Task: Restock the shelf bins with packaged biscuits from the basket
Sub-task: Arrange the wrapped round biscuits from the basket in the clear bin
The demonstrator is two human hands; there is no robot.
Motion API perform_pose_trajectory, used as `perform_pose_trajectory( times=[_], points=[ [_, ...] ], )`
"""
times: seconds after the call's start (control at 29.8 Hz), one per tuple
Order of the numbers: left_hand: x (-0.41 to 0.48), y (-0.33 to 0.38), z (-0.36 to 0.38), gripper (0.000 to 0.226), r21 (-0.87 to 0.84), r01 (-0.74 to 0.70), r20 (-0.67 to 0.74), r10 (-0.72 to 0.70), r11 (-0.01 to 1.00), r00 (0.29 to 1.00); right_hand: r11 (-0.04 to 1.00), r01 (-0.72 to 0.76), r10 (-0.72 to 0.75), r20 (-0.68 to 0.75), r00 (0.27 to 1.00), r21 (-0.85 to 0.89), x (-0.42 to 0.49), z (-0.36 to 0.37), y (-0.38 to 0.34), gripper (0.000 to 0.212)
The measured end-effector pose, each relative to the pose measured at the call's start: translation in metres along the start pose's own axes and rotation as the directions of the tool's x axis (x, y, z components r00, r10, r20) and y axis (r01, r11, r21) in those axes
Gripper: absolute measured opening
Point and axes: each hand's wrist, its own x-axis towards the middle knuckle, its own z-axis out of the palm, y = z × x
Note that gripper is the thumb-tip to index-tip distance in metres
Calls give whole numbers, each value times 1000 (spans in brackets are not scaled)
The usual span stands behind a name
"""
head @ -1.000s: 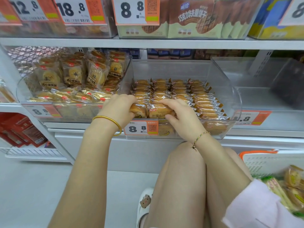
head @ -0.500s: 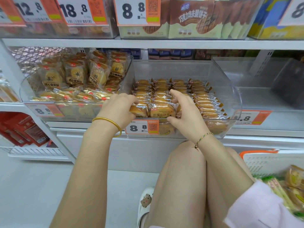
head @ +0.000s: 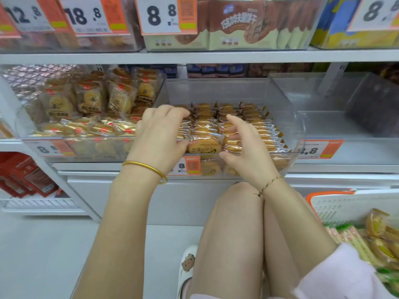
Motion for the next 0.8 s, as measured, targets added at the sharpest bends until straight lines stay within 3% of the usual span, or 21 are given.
perform_pose_trajectory(
  times=[0.1,0.17,0.3,0.4,0.5,0.6,0.7,0.8],
  points=[
    [-2,32,18,44,-156,-191,-147,168,969,975,997,-8,13,-78,997,74,-17,-24,12,64],
    [-2,64,38,39,-235,-304,-162,271,923,949,995,-38,49,-115,992,96,-36,-47,26,48],
    [-8,145,95,37,-451,-412,4,464,791,886,971,-229,238,-176,955,70,-81,-95,72,32],
    [-18,207,144,31,-618,-350,170,554,704,815,910,-414,410,-183,894,19,-117,-131,120,24],
    [-27,257,191,31,-702,-205,320,559,682,765,780,-625,606,-208,768,-38,-156,-165,175,25],
    [-29,295,233,32,-695,-123,431,548,708,717,574,-804,775,-215,594,-155,-184,-188,237,27],
    [-22,325,264,32,-660,-85,522,537,746,663,403,-881,867,-207,454,-247,-190,-194,294,23],
    [-16,342,288,28,-637,-27,585,507,770,633,326,-932,899,-253,358,-162,-185,-184,336,14]
  ],
)
